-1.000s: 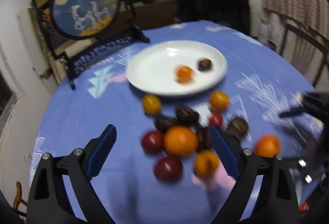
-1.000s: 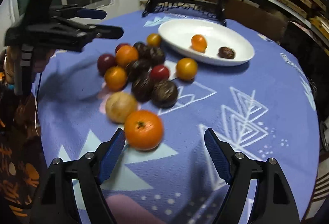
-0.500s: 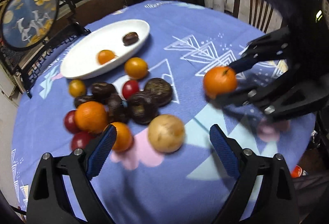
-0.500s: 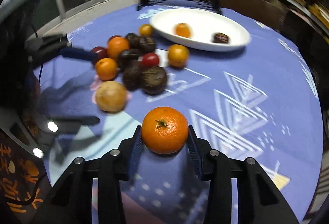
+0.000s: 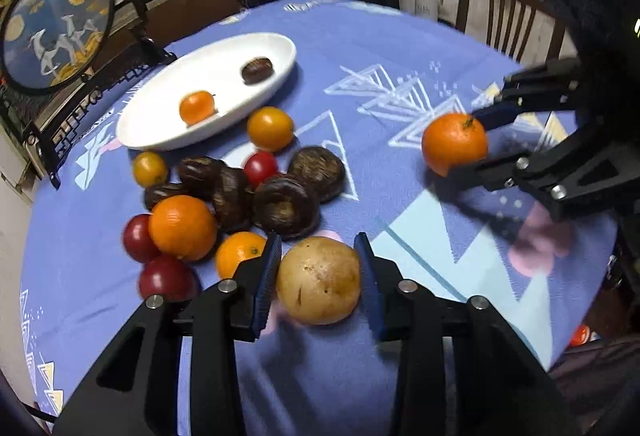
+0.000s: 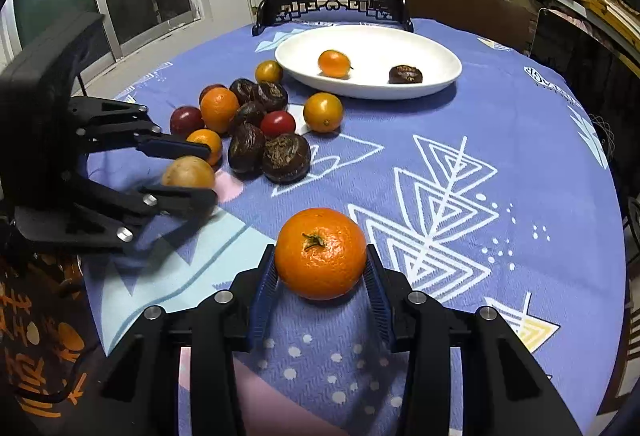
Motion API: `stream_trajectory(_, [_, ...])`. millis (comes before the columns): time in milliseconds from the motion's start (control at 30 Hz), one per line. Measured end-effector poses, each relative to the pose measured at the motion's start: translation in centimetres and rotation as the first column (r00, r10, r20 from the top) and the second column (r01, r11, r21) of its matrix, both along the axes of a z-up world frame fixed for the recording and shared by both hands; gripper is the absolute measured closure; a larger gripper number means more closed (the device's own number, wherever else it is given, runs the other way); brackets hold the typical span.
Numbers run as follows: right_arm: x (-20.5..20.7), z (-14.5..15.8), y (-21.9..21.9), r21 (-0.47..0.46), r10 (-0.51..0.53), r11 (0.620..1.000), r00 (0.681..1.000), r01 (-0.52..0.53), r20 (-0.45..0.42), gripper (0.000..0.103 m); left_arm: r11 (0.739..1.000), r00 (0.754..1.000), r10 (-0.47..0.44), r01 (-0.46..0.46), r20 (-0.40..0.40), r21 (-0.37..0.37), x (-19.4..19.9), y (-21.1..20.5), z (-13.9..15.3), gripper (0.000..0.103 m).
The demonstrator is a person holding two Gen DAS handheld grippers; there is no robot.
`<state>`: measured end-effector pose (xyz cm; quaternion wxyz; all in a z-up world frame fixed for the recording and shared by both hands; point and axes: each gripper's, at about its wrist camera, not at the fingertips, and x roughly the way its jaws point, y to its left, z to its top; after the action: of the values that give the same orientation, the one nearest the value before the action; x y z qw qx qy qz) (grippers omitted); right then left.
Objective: Organize fruits
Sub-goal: 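Grasp an orange with the right gripper while the left gripper grasps a pale fruit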
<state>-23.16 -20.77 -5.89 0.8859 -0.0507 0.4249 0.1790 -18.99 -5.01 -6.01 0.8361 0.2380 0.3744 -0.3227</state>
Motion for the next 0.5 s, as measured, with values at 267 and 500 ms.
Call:
stream_trajectory(267, [1.4,1.1,0.0,-0.005,-0.004,1.000,1.000,0.004,0.014,0.060,0.990,0.995,0.101,-0.098,0.023,-0.101,3.4,2.0,4.2,0.066])
stream_trajectory(500, [4.9,5.7,-0.4,0.003,-0.028,1.000,0.991,0.028,0.127,0.060,0.964,0.970,0.229,-0.214,0.083,-0.156,9.7,2.3,8.5,0.066])
